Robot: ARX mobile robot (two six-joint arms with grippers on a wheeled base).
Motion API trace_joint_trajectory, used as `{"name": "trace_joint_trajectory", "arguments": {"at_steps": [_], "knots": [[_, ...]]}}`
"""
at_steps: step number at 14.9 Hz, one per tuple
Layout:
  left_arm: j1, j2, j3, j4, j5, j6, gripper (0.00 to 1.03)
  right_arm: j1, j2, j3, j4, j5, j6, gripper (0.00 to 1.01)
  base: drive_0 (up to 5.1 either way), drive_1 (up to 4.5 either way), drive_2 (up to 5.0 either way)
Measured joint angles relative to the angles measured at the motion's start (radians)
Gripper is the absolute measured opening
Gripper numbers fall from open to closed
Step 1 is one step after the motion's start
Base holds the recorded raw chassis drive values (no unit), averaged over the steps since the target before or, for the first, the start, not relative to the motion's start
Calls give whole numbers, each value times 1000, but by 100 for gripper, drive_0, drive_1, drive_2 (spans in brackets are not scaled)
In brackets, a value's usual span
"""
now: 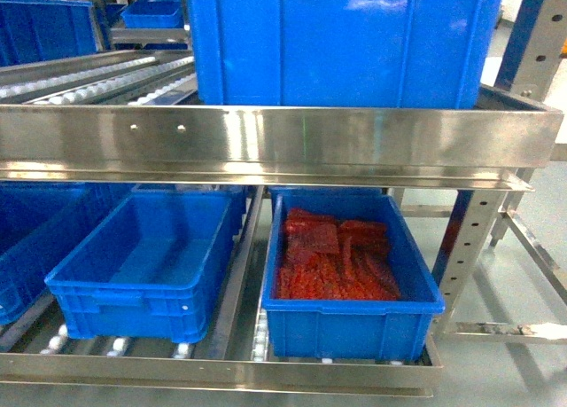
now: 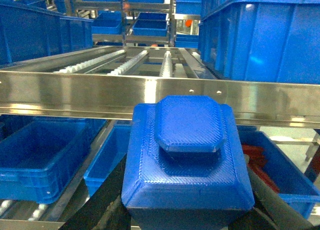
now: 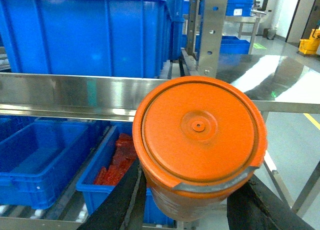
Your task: Sort blue parts and orange caps into right shelf containers
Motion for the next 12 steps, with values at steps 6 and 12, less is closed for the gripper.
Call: {"name": "trace_joint_trajectory", "arguments": {"at_steps": [6, 12], "knots": [[0, 0, 0, 2, 0, 0, 43, 0, 0, 0, 3, 0, 0, 40, -513, 224, 224], [0, 0, 0, 0, 0, 0, 43, 0, 0, 0, 1, 0, 0, 40, -497, 239, 239]]}}
